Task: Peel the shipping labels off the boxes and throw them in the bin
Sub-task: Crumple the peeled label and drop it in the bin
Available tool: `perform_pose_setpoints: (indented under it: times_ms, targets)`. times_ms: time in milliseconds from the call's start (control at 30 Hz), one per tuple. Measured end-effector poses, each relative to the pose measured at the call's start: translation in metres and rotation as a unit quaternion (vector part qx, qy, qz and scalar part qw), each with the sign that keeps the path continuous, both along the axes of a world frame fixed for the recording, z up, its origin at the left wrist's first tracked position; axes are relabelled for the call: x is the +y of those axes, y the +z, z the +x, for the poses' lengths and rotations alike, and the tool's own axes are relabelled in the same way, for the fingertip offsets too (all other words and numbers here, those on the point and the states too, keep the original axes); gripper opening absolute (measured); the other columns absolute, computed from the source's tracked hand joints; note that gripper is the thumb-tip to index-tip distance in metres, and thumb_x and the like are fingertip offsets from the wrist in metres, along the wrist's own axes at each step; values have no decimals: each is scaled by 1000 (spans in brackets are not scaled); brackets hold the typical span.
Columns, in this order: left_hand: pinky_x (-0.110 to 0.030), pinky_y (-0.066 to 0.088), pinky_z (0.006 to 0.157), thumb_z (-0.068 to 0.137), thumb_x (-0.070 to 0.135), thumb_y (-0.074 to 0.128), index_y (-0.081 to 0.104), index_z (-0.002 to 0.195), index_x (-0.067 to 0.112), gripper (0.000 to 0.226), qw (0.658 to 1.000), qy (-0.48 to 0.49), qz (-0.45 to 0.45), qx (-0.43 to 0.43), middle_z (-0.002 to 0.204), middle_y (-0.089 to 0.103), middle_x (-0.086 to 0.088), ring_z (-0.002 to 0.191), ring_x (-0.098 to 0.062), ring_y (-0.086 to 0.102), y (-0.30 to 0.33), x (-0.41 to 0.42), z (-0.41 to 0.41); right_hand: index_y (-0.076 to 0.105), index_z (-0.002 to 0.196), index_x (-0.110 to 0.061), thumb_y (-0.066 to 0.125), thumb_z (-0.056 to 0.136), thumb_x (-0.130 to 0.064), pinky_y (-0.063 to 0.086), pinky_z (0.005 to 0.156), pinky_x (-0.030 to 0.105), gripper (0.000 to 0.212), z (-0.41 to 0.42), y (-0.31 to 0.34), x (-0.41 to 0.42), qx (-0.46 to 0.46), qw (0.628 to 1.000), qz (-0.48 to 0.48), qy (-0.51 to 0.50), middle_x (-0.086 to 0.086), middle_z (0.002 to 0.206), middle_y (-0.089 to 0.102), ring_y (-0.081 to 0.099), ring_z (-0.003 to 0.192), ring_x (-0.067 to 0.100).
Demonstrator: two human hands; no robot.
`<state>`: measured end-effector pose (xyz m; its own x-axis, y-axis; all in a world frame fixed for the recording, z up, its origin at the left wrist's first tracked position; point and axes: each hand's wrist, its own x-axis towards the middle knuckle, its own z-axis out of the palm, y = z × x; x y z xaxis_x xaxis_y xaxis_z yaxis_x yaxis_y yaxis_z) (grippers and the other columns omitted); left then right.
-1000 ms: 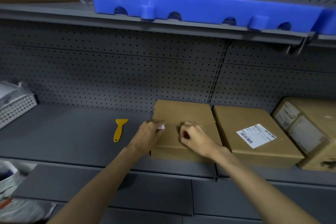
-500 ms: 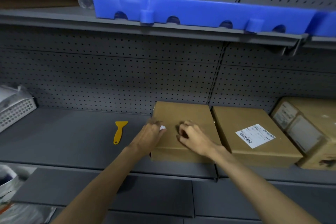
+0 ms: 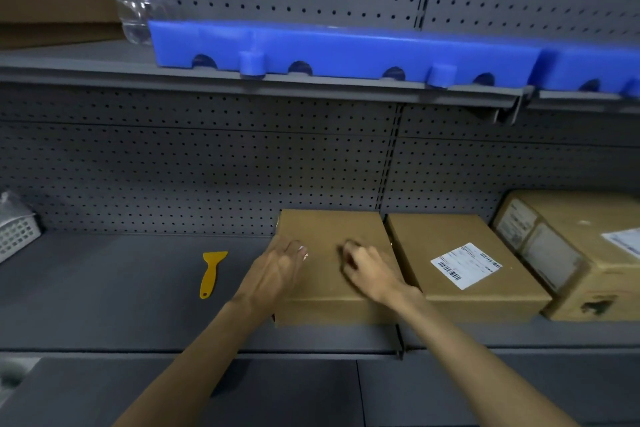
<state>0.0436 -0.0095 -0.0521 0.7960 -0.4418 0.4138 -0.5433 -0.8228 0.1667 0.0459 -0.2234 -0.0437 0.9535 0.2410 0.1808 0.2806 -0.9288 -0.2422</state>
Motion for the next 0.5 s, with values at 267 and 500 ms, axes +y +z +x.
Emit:
perform_pose_setpoints:
  times_ms: [267,500]
  targets:
    - [-28,52,51,103,24,4,65,85,12,66,999,9,34,-20,83,57,-4,74,-19,56,14,-10,-5,62,97,-13,53,92,-25,43,91,32,15,-10,7,-28,-15,997,32,-73,4,119,58,48,119,22]
    - [-37,44,83,99,36,45,59,115,11,33,987,-53,-125,81,110,57,-6,99,-25,55,30,-69,-3,59,96,-15,50,93,-23,45,83,34,13,-41,31,-65,-74,993,22,-94,3,112,57,49,110,22]
